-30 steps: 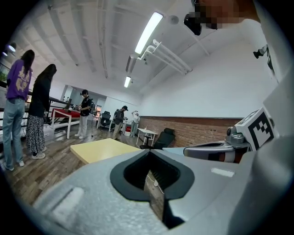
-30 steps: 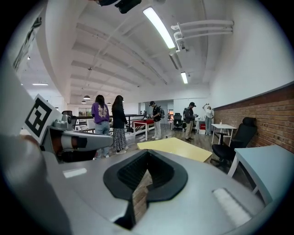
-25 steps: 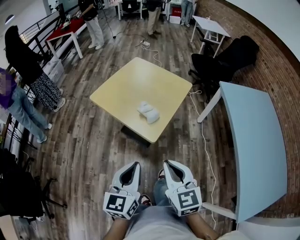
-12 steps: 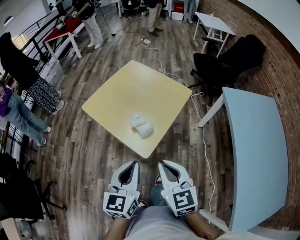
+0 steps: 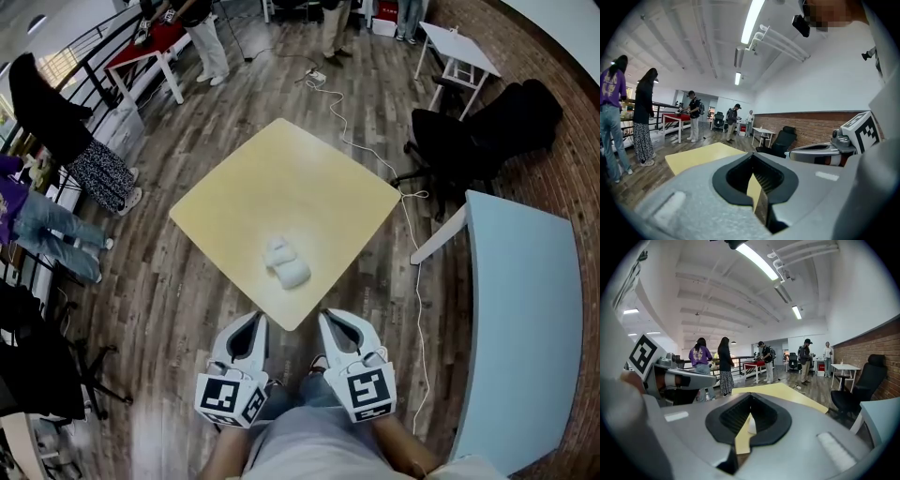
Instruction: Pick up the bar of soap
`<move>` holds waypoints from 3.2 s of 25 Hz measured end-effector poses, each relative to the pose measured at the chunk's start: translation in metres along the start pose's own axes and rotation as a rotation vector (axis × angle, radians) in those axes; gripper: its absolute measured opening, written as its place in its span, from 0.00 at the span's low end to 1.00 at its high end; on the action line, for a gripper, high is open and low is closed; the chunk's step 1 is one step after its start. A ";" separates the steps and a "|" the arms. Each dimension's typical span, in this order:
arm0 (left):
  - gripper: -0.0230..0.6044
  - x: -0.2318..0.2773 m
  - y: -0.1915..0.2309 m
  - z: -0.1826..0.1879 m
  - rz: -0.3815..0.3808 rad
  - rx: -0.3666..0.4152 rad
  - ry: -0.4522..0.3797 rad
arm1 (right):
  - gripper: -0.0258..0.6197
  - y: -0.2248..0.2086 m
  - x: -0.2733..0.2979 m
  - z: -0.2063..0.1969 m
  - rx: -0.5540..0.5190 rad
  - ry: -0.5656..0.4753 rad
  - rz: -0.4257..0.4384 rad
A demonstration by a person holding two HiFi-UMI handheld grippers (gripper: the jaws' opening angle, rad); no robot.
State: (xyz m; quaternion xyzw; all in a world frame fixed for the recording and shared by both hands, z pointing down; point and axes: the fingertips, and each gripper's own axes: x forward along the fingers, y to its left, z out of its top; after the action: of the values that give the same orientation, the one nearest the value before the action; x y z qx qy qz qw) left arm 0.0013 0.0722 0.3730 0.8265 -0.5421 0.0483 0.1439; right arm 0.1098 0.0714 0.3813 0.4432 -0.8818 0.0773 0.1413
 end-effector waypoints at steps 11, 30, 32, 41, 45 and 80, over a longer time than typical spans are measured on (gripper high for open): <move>0.04 0.039 0.033 -0.008 0.019 -0.060 0.029 | 0.05 -0.018 0.046 0.000 -0.011 0.029 0.029; 0.04 0.135 0.114 -0.055 -0.108 -0.153 0.209 | 0.05 -0.036 0.174 -0.039 -0.057 0.234 0.014; 0.04 0.143 0.120 -0.062 -0.139 -0.170 0.227 | 0.05 -0.038 0.185 -0.048 -0.055 0.267 0.007; 0.04 0.160 0.147 -0.118 -0.295 -0.326 0.361 | 0.05 -0.043 0.246 -0.112 -0.049 0.473 0.013; 0.04 0.166 0.155 -0.144 -0.316 -0.380 0.438 | 0.05 -0.060 0.265 -0.135 -0.037 0.536 -0.028; 0.34 0.201 0.138 -0.198 -0.477 -1.164 0.519 | 0.05 -0.062 0.280 -0.181 -0.100 0.660 0.005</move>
State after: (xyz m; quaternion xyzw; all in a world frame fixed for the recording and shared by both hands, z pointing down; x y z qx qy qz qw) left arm -0.0275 -0.0992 0.6351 0.6728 -0.2304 -0.0876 0.6975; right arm 0.0336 -0.1314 0.6424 0.3848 -0.7922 0.1735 0.4407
